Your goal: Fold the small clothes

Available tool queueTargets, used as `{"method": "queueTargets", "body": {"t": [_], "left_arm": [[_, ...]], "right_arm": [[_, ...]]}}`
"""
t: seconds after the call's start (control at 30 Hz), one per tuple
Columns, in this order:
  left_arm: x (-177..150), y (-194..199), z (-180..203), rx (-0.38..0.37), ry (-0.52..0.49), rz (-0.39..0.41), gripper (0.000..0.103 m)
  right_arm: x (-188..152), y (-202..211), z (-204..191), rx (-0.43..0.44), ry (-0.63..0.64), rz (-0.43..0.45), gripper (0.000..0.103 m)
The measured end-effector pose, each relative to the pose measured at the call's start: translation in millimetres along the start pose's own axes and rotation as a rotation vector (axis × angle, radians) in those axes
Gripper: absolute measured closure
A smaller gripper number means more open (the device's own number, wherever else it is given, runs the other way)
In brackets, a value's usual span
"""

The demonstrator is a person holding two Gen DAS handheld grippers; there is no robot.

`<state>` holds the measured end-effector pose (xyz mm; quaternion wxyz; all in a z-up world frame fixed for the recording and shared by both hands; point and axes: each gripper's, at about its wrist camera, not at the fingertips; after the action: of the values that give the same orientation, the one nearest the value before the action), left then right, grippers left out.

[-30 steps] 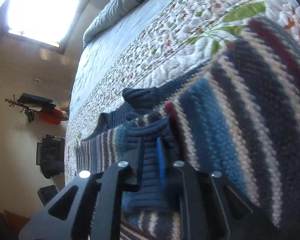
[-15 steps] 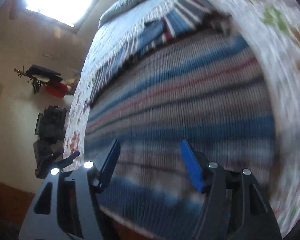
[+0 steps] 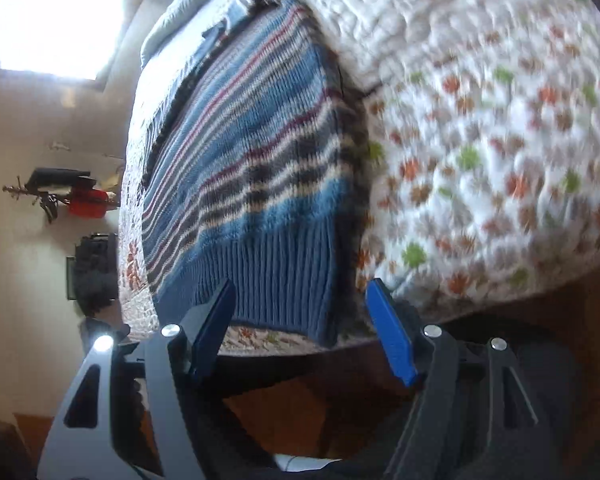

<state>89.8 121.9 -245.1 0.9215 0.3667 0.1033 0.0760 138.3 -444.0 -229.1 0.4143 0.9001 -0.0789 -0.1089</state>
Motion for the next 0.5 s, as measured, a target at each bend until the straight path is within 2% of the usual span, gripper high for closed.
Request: {"method": "queueTargets", "body": {"t": [0.1, 0.2, 0.23, 0.27, 0.33, 0.37, 0.4, 0.5], "left_arm": [[-1.8, -10.8, -14.9, -0.114, 0.087, -0.048, 0.004], [2.1, -18.1, -27.1, -0.133, 0.151, -0.057, 0.004], [2.4, -19.1, -29.5, -0.153, 0.166, -0.056, 0.005], [1.9, -19.8, -29.9, -0.175, 0.165, -0.051, 0.006], [1.2, -21.4, -25.4, -0.162, 0.128, -0.046, 0.044], [1.5, -24.3, -23.6, -0.148, 0.123, -0.057, 0.075], [1.4, -26.0, -23.1, -0.147, 0.126, -0.058, 0.084], [2.8, -18.5, -11.6, -0.105, 0.103, -0.019, 0.089]], "right_arm": [[-4.8, -13.3, 5.0, 0.004, -0.005, -0.026, 0.035], [-5.9, -23.5, 8.3, 0.03, -0.019, -0.04, 0.037], [-6.6, -23.3, 11.8, 0.039, -0.021, -0.042, 0.045], [-6.2, -24.3, 10.7, 0.055, -0.021, -0.04, 0.066], [-4.2, -26.1, 9.9, 0.083, 0.002, -0.058, 0.093], [-3.0, -25.1, 7.8, 0.071, 0.016, -0.054, 0.094], [-1.8, -23.9, 5.6, 0.064, 0.03, -0.051, 0.094], [1.8, -17.0, -7.1, 0.074, 0.066, -0.031, 0.094]]}}
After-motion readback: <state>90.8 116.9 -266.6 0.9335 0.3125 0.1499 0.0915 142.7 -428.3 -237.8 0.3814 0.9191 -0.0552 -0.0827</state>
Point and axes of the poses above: each gripper's, at about its wrist camera, not at the fingertips, and y roughly against the way its jaws point, z to its right, x to its top, and after that the axes turned 13 degrees about -z, right-handed
